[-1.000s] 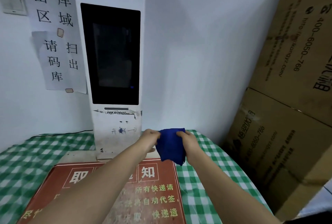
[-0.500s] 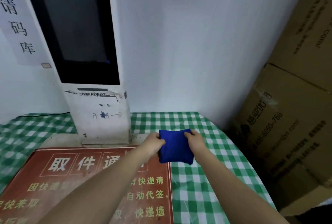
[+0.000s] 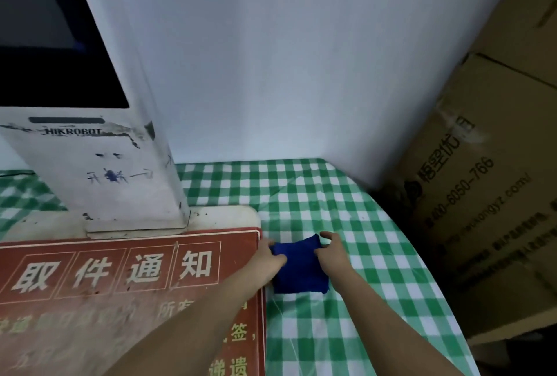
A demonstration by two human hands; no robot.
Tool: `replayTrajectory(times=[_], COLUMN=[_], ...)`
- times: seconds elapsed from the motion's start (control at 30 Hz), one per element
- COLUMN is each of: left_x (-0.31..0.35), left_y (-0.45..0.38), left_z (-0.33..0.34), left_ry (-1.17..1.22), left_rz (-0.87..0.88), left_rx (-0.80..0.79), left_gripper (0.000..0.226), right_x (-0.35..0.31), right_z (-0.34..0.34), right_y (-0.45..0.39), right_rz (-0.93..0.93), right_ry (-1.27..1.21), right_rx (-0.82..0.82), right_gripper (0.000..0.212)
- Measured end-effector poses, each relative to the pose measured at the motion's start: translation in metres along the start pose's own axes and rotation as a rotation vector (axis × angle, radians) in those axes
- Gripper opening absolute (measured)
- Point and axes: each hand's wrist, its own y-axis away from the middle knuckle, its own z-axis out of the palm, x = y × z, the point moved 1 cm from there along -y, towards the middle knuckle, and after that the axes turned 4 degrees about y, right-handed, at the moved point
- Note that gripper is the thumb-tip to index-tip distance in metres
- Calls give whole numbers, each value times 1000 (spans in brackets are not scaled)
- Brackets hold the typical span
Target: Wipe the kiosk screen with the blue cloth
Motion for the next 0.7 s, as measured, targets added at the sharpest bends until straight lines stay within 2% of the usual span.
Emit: replayTrajectory(times=[0.1, 0.3, 0.43, 0.57, 0.67, 0.7], left_x=[-6, -12, -10, -4, 2, 1], left_y=[-11, -22, -20, -13, 1, 3], left_z=[3, 9, 18, 12, -4, -9], left_ry=[-70, -91, -167, -146, -140, -156], left_rz=[-9, -64, -116, -123, -118, -107], left_rx=[-50, -84, -77, -105, -75, -57], left_gripper=[47, 55, 59, 50, 24, 23], right_x=[9, 23, 25, 24, 19, 15], right_z=[6, 16, 16, 7, 1, 0], right_y=[-10, -19, -24, -27, -19, -17], right_rz=[-9, -26, -46, -32, -31, -46], right_ry=[-20, -65, -87, -88, -9, 34], right_rx=[-9, -61, 5, -21, -25, -22], right_gripper=[51, 61, 60, 54, 46, 44])
